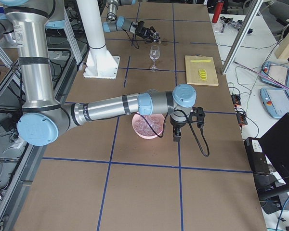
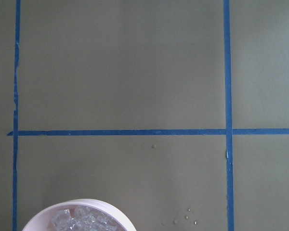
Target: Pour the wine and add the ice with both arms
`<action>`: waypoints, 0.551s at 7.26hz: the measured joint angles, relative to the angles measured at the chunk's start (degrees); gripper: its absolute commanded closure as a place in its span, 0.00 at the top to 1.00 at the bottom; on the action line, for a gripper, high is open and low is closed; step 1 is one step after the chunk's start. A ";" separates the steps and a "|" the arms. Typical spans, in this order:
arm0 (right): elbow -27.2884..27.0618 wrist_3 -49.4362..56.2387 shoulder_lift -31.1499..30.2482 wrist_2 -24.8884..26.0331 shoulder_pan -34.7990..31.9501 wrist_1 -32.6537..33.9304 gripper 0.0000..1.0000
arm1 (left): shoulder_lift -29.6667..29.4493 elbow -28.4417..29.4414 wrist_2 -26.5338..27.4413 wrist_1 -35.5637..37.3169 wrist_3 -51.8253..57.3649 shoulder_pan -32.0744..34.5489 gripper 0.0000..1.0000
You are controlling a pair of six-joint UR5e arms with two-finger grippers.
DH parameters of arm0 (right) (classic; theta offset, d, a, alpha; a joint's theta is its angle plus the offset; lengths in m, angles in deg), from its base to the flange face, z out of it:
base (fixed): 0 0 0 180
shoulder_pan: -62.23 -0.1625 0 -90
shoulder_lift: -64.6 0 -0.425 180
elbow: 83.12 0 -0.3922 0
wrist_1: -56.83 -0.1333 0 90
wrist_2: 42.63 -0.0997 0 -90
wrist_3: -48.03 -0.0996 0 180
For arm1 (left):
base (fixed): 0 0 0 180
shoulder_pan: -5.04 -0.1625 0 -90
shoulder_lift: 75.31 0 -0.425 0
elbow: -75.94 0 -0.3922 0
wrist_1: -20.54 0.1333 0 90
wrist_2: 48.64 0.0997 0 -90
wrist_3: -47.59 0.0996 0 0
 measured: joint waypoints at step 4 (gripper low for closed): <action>0.25 0.02 0.00 0.00 0.02 0.00 1.00 | -0.45 0.05 0.07 0.07 17.88 -0.04 0.00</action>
